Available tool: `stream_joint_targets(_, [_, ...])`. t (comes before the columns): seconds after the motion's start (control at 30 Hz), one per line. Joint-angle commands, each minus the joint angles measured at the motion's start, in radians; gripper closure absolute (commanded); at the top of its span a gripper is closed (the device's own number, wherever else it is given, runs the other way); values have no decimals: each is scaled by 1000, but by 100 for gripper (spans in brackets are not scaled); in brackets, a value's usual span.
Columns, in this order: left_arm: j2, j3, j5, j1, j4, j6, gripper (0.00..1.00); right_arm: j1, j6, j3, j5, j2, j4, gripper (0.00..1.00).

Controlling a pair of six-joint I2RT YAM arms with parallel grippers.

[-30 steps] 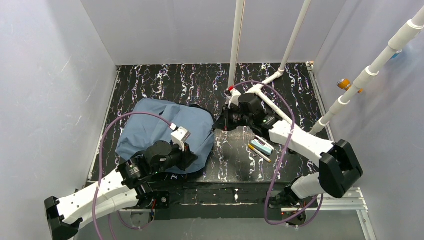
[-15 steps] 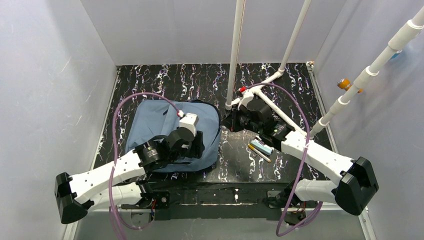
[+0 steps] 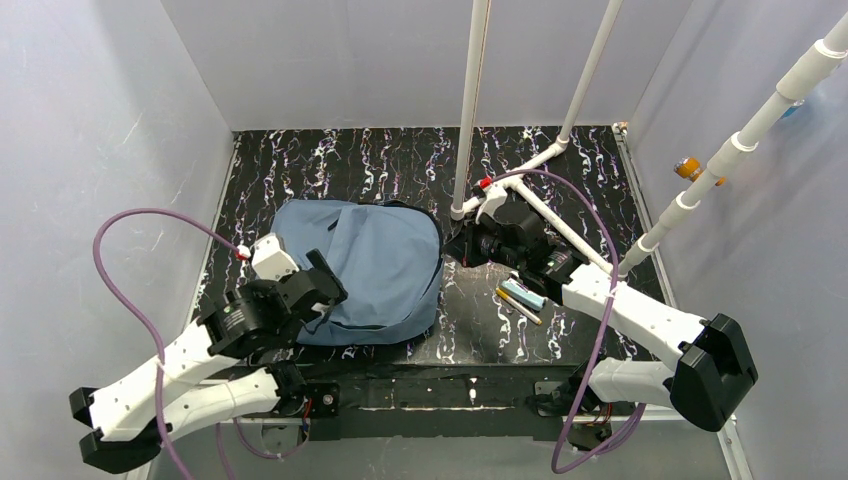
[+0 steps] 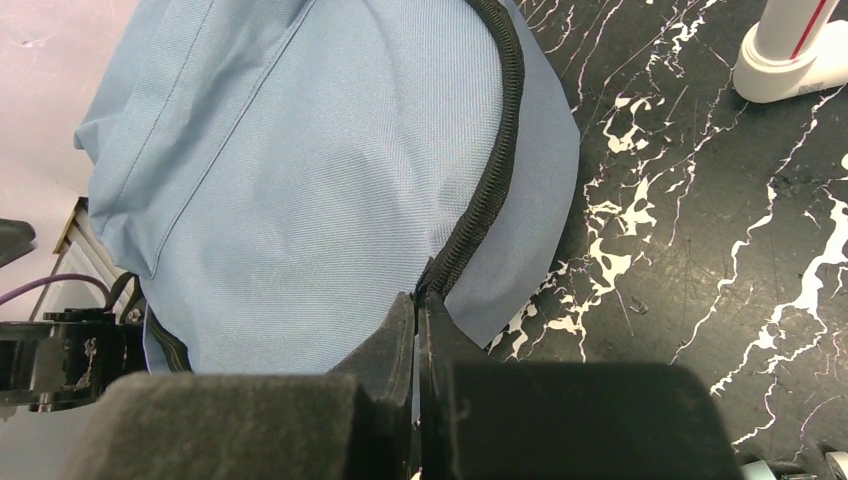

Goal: Pack the student bag
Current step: Zip the student bag at the center of the board.

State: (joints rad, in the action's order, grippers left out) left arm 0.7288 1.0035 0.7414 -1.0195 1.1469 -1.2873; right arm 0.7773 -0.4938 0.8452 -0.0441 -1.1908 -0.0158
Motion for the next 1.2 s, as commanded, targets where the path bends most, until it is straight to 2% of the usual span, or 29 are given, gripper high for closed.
stream_joint_targets(0.0, [74,-19,0,142,125,-57,2,5,15,8,-32,15,84,99])
stream_joint_targets(0.13, [22,-178,-253,436,-170,156,2,5,22,3,-36,34,63,99])
stream_joint_targets(0.27, [22,-289,-332,595,-474,375,2,8,20,-12,-74,41,58,99])
stream_joint_targets(0.4, [186,-257,-371,741,-676,582,2,108,37,-16,-60,26,44,99])
stream_joint_targets(0.47, [293,-215,-460,851,-770,642,2,166,23,-35,-55,13,68,99])
stream_joint_targets(0.53, [406,-161,-540,901,-868,703,2,214,-2,-56,-58,-11,107,99])
stream_joint_targets(0.67, [566,1,-676,906,-962,810,2,301,-3,-40,-23,-73,151,99])
stream_joint_targets(0.8, [557,65,-782,901,-940,809,2,308,3,-1,-2,-116,198,99])
stream_joint_targets(0.97, [307,-53,-762,824,-783,849,3,308,-9,39,12,-142,227,99])
stream_joint_targets(1.07, [113,-158,-759,722,-721,875,7,307,-39,23,33,-123,248,99])
stream_joint_targets(1.1, [33,-200,-790,680,-716,878,12,307,-52,16,40,-113,257,99])
stream_joint_targets(1.13, [-54,-247,-870,607,-718,895,17,307,-71,7,55,-101,265,99])
stream_joint_targets(1.17, [-94,-277,-842,424,-723,1012,17,307,-118,-6,88,-77,277,99])
